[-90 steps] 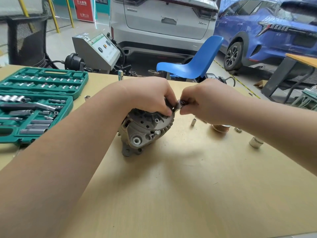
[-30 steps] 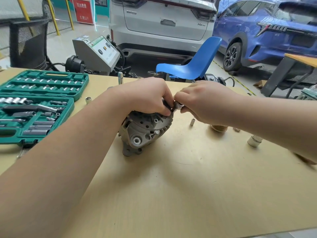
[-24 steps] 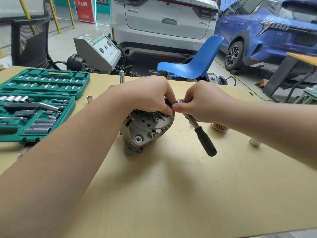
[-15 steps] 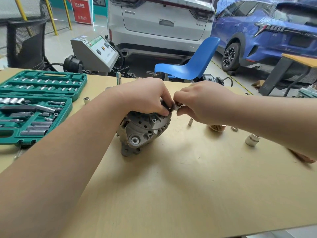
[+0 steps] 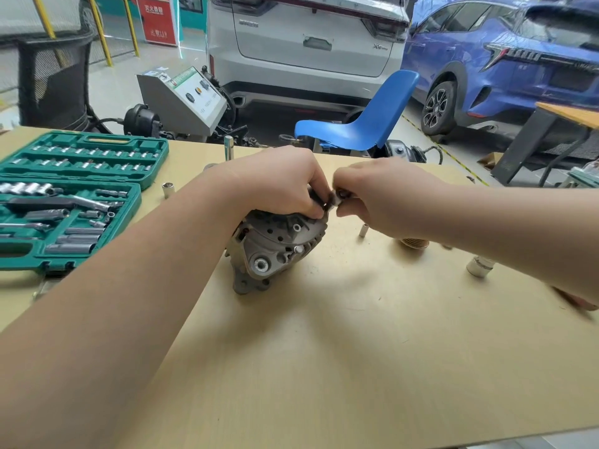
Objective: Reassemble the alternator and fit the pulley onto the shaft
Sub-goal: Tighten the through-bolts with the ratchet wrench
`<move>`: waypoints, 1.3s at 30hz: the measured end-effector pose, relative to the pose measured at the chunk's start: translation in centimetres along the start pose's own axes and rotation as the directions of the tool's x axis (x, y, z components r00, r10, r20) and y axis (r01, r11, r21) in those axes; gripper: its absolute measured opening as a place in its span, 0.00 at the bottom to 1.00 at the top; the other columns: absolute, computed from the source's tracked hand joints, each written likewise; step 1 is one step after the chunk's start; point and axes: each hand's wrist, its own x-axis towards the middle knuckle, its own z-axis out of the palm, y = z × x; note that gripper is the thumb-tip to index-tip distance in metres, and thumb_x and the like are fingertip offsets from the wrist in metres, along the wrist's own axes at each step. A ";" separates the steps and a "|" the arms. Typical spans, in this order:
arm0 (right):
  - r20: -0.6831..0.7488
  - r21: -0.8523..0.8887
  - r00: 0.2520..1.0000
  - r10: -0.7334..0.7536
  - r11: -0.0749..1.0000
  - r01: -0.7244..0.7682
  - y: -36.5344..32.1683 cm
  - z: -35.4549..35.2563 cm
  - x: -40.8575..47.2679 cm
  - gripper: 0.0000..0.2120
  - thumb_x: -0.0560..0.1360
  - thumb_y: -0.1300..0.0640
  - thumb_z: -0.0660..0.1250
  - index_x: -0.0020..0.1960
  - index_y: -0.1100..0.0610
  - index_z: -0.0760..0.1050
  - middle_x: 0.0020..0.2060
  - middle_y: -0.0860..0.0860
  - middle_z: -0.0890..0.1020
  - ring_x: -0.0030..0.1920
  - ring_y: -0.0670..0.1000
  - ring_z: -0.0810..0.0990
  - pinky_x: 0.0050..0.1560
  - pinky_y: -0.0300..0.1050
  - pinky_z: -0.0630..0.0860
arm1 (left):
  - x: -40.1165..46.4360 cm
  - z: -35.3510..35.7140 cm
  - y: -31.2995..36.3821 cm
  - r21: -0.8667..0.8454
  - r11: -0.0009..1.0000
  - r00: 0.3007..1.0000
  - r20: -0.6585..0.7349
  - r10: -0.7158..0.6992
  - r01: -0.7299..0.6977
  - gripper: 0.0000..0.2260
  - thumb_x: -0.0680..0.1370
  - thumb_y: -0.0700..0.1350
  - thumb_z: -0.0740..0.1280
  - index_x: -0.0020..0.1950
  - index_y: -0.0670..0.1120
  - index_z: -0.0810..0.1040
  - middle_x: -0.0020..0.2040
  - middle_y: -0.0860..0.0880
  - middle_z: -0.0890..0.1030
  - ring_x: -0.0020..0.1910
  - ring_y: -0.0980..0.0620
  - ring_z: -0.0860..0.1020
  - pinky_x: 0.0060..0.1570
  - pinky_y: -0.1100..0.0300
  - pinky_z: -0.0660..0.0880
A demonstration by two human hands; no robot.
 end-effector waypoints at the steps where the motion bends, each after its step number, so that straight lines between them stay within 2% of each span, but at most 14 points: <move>1: 0.021 0.221 0.985 0.174 0.960 -0.174 -0.4 0.1 0.0 0.12 0.80 0.44 0.70 0.48 0.52 0.75 0.40 0.47 0.81 0.44 0.55 0.82 0.38 0.47 0.74 | 0.0 0.1 0.0 -0.003 1.000 1.000 -0.006 0.002 -0.002 0.12 0.77 0.54 0.75 0.58 0.68 0.87 0.49 0.61 0.86 0.46 0.59 0.81 0.35 0.63 0.75; 4: 0.262 0.597 0.868 0.422 0.635 -0.490 -1.6 0.5 0.3 0.21 0.79 0.39 0.71 0.43 0.57 0.82 0.31 0.52 0.86 0.34 0.54 0.87 0.36 0.47 0.83 | 0.1 0.1 0.0 -0.020 1.000 1.000 -0.013 0.001 -0.001 0.12 0.77 0.53 0.75 0.58 0.67 0.87 0.51 0.61 0.87 0.45 0.59 0.82 0.34 0.63 0.75; 5: 0.256 0.582 0.869 0.424 0.650 -0.489 -1.9 0.5 0.3 0.21 0.79 0.39 0.71 0.43 0.57 0.82 0.30 0.52 0.86 0.33 0.54 0.87 0.35 0.47 0.82 | 0.1 0.1 0.0 -0.022 1.000 1.000 -0.014 0.002 -0.002 0.12 0.77 0.53 0.75 0.58 0.67 0.87 0.51 0.61 0.87 0.46 0.58 0.82 0.35 0.63 0.76; 8: 0.059 0.191 0.963 0.264 0.944 -0.271 -1.4 0.8 0.0 0.15 0.82 0.43 0.69 0.45 0.53 0.76 0.36 0.50 0.81 0.37 0.53 0.79 0.34 0.48 0.72 | 0.2 0.1 -0.1 -0.015 1.000 1.000 -0.014 0.000 0.000 0.11 0.77 0.53 0.75 0.57 0.67 0.87 0.50 0.61 0.86 0.46 0.58 0.81 0.35 0.63 0.75; 11: -0.022 0.007 0.999 0.031 0.999 -0.031 -0.3 1.0 -0.4 0.08 0.82 0.49 0.69 0.55 0.53 0.77 0.46 0.48 0.80 0.45 0.55 0.78 0.44 0.51 0.74 | 0.3 0.1 -0.2 0.003 1.000 1.000 -0.010 -0.004 0.004 0.11 0.77 0.54 0.74 0.58 0.67 0.87 0.51 0.61 0.85 0.47 0.57 0.81 0.35 0.63 0.74; 14: -0.046 0.433 0.963 0.265 0.874 -0.220 0.2 1.1 -0.5 0.18 0.75 0.44 0.77 0.61 0.49 0.80 0.44 0.41 0.83 0.46 0.46 0.81 0.46 0.43 0.77 | 0.4 0.2 -0.3 0.018 1.000 1.000 -0.005 -0.002 0.002 0.11 0.78 0.56 0.74 0.59 0.67 0.86 0.53 0.60 0.85 0.48 0.57 0.80 0.36 0.62 0.75; 18: -0.012 0.564 0.903 0.429 0.749 -0.348 0.0 1.9 -0.5 0.16 0.72 0.37 0.77 0.43 0.49 0.84 0.32 0.45 0.85 0.33 0.43 0.83 0.26 0.33 0.72 | 0.5 0.3 -0.3 0.021 1.000 1.000 -0.005 0.004 -0.004 0.12 0.79 0.56 0.74 0.61 0.66 0.86 0.51 0.60 0.86 0.44 0.59 0.81 0.33 0.65 0.73; 22: 0.168 0.738 0.845 0.507 0.503 -0.449 -1.1 1.7 0.0 0.22 0.74 0.39 0.77 0.42 0.60 0.82 0.28 0.51 0.85 0.28 0.50 0.86 0.28 0.44 0.83 | 0.5 0.3 -0.4 0.017 1.000 1.000 -0.025 0.007 -0.007 0.11 0.78 0.54 0.75 0.59 0.64 0.87 0.49 0.61 0.86 0.42 0.60 0.80 0.32 0.66 0.72; 25: 0.057 0.553 0.892 0.449 0.729 -0.403 -1.4 1.3 0.2 0.19 0.75 0.39 0.75 0.40 0.54 0.80 0.27 0.49 0.84 0.27 0.47 0.83 0.27 0.41 0.77 | 0.5 0.2 -0.4 0.005 1.000 1.000 -0.029 0.010 -0.010 0.10 0.77 0.54 0.75 0.58 0.65 0.87 0.48 0.61 0.86 0.42 0.61 0.80 0.34 0.64 0.73; 28: -0.069 0.243 0.980 0.188 0.956 -0.167 -0.3 0.6 -0.3 0.14 0.76 0.42 0.75 0.44 0.51 0.78 0.36 0.47 0.82 0.39 0.53 0.81 0.37 0.48 0.76 | 0.4 0.3 -0.5 0.014 1.000 1.000 -0.026 0.005 -0.005 0.11 0.77 0.55 0.75 0.58 0.66 0.87 0.48 0.62 0.85 0.44 0.60 0.79 0.35 0.63 0.72; 32: -0.060 -0.096 0.983 -0.174 0.981 0.168 1.5 -0.3 0.1 0.12 0.81 0.46 0.70 0.55 0.55 0.79 0.41 0.51 0.82 0.44 0.60 0.78 0.46 0.56 0.77 | 0.4 0.3 -0.4 0.032 0.999 1.000 -0.013 0.005 -0.005 0.12 0.77 0.54 0.74 0.59 0.67 0.86 0.49 0.62 0.84 0.46 0.59 0.79 0.36 0.63 0.71; 34: -0.067 -0.023 0.994 -0.086 0.996 0.084 1.1 -0.4 0.2 0.14 0.79 0.43 0.71 0.52 0.53 0.81 0.38 0.50 0.82 0.42 0.58 0.79 0.44 0.55 0.78 | 0.3 0.3 -0.4 0.031 0.999 1.000 -0.019 0.009 -0.008 0.12 0.77 0.54 0.74 0.59 0.66 0.87 0.50 0.61 0.85 0.46 0.59 0.79 0.36 0.63 0.72; 36: -0.034 0.201 0.984 0.176 0.966 -0.165 0.1 -0.1 0.3 0.16 0.75 0.38 0.74 0.44 0.51 0.82 0.32 0.47 0.83 0.38 0.55 0.82 0.37 0.48 0.78 | 0.3 0.3 -0.4 0.020 1.000 1.000 -0.026 0.014 -0.014 0.11 0.77 0.54 0.75 0.58 0.66 0.87 0.50 0.61 0.86 0.45 0.60 0.79 0.35 0.63 0.72; 39: 0.157 0.494 0.894 0.419 0.751 -0.438 -1.1 0.1 0.7 0.20 0.74 0.37 0.75 0.38 0.55 0.84 0.28 0.48 0.85 0.32 0.51 0.86 0.37 0.47 0.83 | 0.4 0.3 -0.4 0.005 1.000 1.000 -0.021 0.012 -0.011 0.11 0.78 0.54 0.75 0.59 0.65 0.87 0.50 0.60 0.86 0.43 0.61 0.80 0.32 0.66 0.73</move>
